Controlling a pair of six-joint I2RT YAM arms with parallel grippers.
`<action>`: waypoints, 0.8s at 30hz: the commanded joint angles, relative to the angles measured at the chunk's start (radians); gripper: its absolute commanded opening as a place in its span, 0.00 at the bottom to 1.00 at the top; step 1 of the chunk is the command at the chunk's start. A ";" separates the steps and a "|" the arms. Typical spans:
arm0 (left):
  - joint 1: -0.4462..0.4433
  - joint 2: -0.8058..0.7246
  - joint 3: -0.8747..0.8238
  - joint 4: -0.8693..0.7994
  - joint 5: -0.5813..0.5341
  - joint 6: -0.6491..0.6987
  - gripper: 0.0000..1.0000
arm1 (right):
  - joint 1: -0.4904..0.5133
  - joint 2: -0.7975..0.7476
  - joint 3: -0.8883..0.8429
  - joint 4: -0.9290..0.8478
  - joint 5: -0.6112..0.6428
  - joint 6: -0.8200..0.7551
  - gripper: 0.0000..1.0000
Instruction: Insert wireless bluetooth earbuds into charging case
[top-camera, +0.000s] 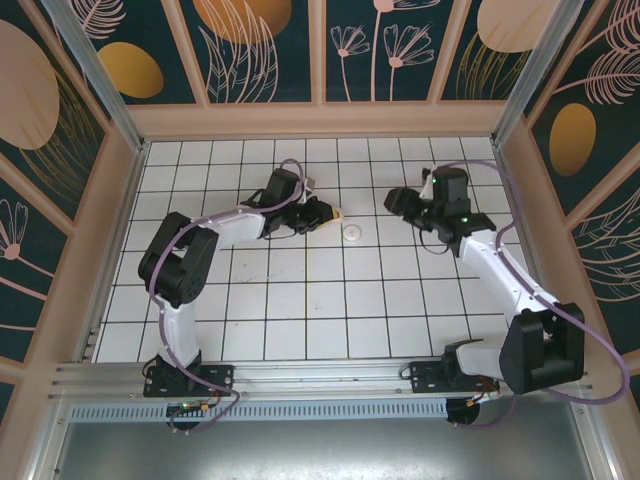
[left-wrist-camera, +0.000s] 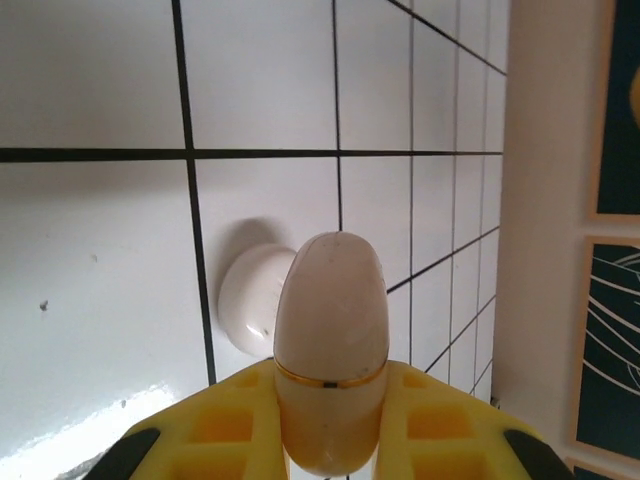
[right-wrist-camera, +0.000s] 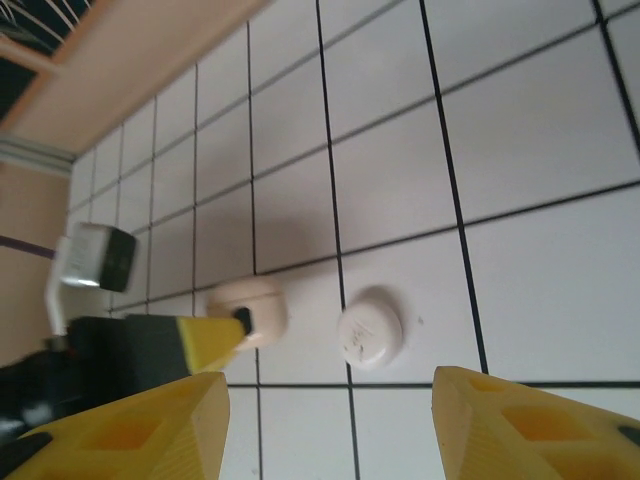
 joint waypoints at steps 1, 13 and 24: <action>-0.004 0.010 0.038 -0.191 0.029 -0.018 0.15 | -0.030 0.027 0.078 -0.131 -0.041 -0.024 0.56; 0.005 0.103 0.138 -0.341 -0.018 0.004 0.18 | -0.058 0.052 0.051 -0.150 -0.049 -0.101 0.56; 0.015 0.063 0.122 -0.403 -0.178 0.010 0.44 | -0.095 0.041 -0.014 -0.067 -0.034 -0.165 0.60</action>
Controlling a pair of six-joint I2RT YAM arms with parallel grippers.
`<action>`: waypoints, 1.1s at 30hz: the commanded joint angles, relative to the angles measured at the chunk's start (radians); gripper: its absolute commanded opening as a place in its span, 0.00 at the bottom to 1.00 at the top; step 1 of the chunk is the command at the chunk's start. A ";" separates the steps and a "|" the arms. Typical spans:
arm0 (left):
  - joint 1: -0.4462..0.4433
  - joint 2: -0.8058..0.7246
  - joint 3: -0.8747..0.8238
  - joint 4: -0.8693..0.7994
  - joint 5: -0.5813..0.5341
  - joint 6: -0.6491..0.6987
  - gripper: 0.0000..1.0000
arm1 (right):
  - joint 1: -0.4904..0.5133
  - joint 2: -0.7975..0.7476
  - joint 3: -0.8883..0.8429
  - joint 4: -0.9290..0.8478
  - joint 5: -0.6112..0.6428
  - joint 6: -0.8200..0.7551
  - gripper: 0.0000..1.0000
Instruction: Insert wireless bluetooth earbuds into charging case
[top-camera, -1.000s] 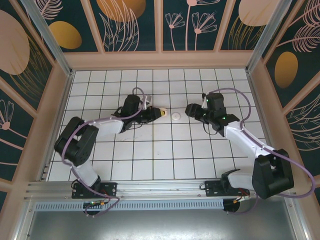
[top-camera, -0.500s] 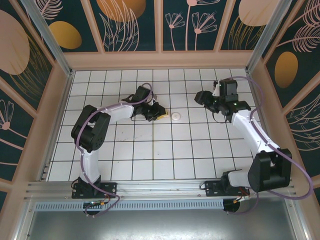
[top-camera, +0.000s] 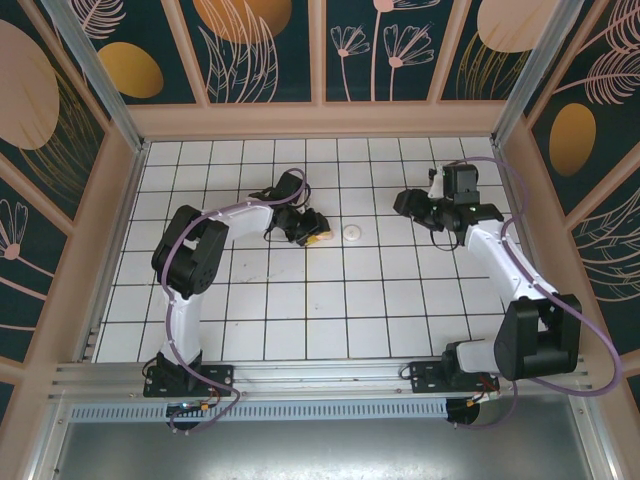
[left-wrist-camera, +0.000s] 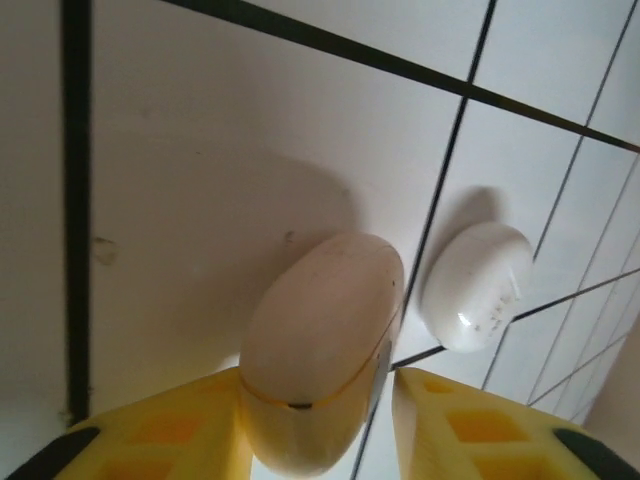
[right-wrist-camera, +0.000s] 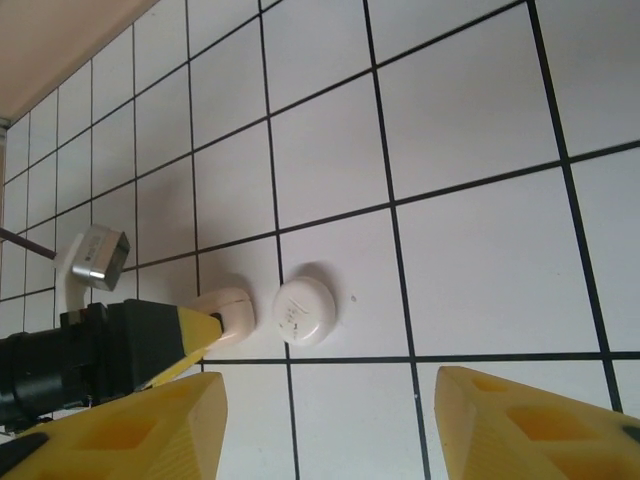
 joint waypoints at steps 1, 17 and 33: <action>0.014 -0.037 0.014 -0.065 -0.073 0.017 0.47 | -0.018 -0.021 -0.052 0.069 0.016 -0.033 0.63; 0.131 -0.695 -0.403 0.096 -0.812 0.231 0.98 | -0.182 -0.320 -0.554 0.650 0.349 -0.167 0.99; 0.297 -1.094 -1.360 1.321 -1.077 0.881 0.99 | -0.215 -0.048 -0.823 1.471 0.274 -0.347 0.99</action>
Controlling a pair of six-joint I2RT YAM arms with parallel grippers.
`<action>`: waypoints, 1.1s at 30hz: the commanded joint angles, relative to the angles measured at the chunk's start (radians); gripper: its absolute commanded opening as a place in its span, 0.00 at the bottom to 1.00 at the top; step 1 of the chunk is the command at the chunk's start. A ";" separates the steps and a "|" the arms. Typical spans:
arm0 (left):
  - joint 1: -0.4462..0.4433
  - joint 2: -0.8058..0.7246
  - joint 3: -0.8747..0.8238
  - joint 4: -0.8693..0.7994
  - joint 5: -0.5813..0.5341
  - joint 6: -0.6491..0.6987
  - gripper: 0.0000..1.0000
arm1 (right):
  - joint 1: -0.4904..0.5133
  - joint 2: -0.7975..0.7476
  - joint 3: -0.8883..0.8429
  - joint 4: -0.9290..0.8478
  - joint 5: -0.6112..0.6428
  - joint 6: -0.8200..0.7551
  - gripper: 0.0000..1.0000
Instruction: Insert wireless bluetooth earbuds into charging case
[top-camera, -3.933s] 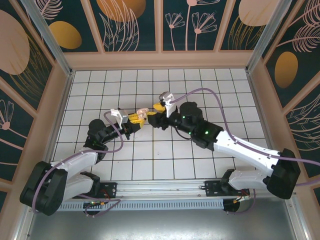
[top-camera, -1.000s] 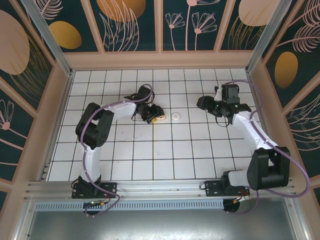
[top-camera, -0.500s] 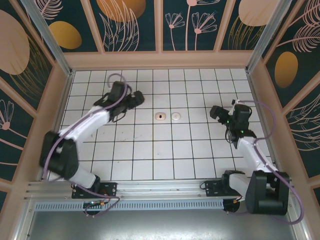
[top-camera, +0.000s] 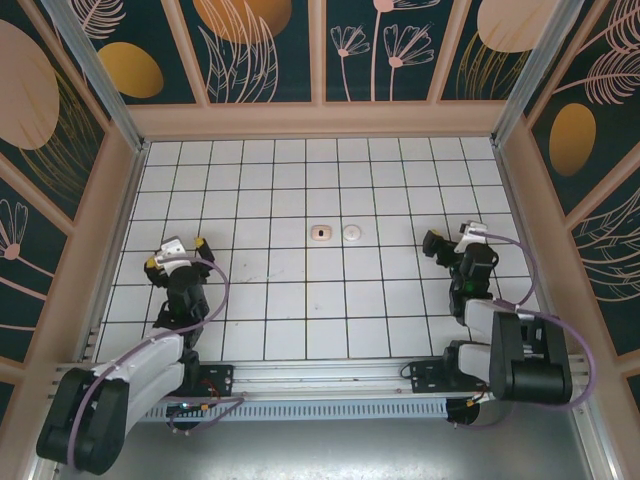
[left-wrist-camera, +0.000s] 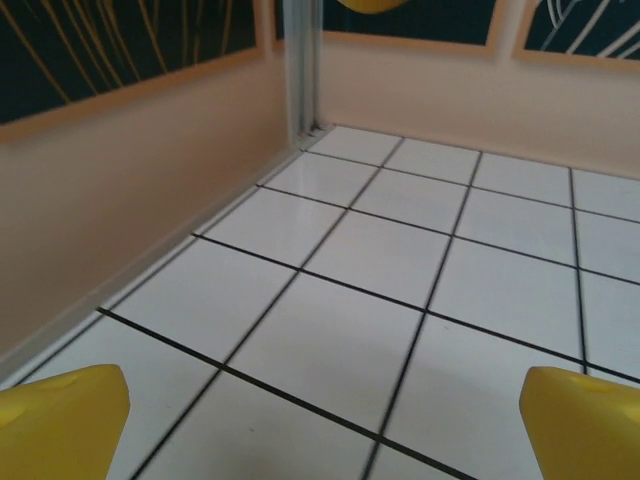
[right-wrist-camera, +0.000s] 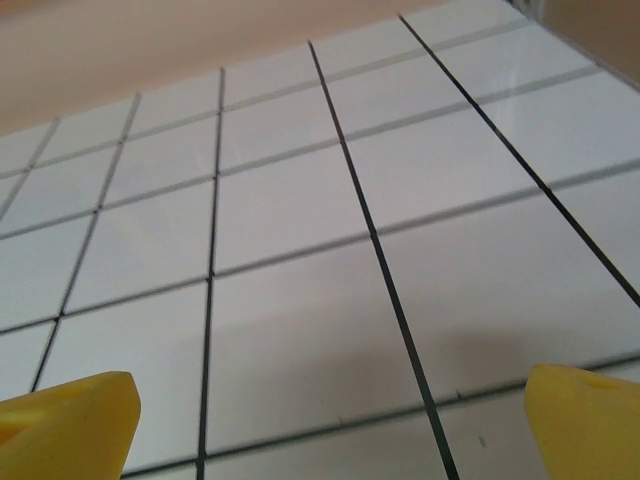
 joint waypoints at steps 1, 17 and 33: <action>0.044 0.084 -0.038 0.351 0.096 0.142 0.99 | -0.001 0.084 0.012 0.293 -0.029 -0.041 0.99; 0.218 0.602 0.183 0.555 0.341 0.047 0.99 | 0.010 0.309 0.076 0.407 -0.083 -0.087 0.99; 0.219 0.590 0.179 0.542 0.344 0.051 0.99 | 0.013 0.309 0.075 0.408 -0.078 -0.088 0.99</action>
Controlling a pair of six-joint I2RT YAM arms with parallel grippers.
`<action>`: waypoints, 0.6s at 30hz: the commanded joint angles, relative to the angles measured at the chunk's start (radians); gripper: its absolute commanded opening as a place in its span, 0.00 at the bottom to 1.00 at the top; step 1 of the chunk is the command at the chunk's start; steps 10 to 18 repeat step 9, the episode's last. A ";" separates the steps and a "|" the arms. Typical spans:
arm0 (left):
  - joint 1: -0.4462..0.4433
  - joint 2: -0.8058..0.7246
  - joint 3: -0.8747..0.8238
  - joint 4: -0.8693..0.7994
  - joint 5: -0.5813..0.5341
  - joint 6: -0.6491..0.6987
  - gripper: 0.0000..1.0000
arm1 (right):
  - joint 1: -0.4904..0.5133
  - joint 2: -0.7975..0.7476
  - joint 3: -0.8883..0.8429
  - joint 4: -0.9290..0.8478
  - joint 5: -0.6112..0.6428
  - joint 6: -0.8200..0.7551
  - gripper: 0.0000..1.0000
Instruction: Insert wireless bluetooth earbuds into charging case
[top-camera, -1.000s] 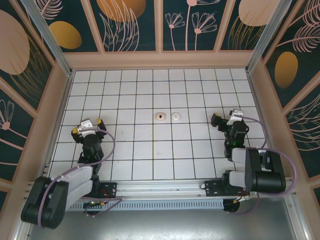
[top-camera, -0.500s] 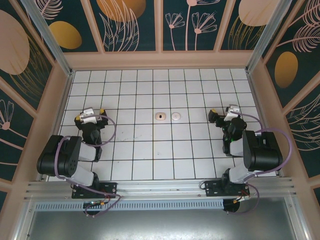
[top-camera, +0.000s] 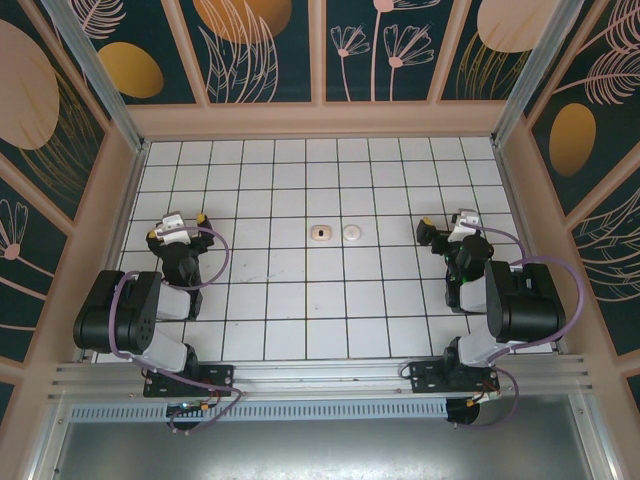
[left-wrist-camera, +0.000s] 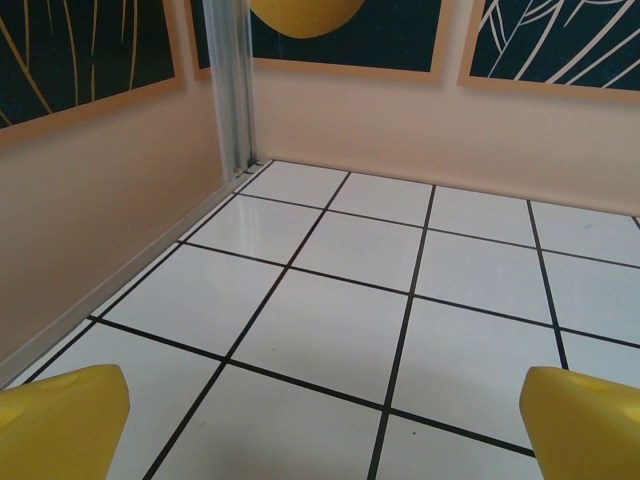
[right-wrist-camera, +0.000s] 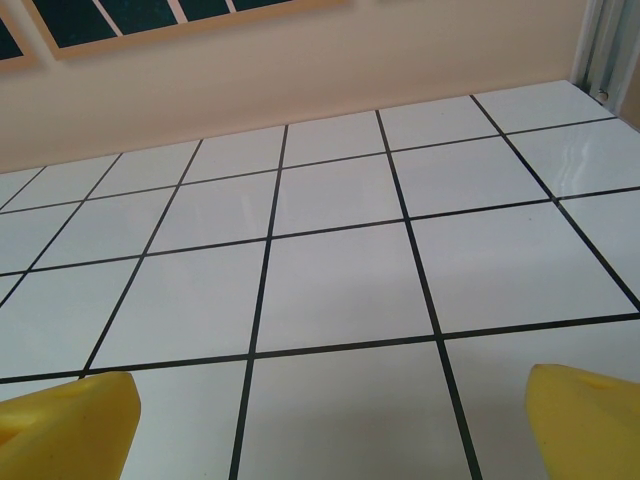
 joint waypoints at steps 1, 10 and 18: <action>0.005 -0.010 0.013 0.021 0.011 -0.016 0.99 | 0.001 0.002 0.014 0.052 -0.003 -0.021 0.99; 0.005 -0.010 0.013 0.021 0.010 -0.017 0.99 | 0.009 0.003 0.015 0.051 0.009 -0.025 0.99; 0.005 -0.010 0.013 0.021 0.010 -0.017 0.99 | 0.009 0.003 0.015 0.051 0.009 -0.025 0.99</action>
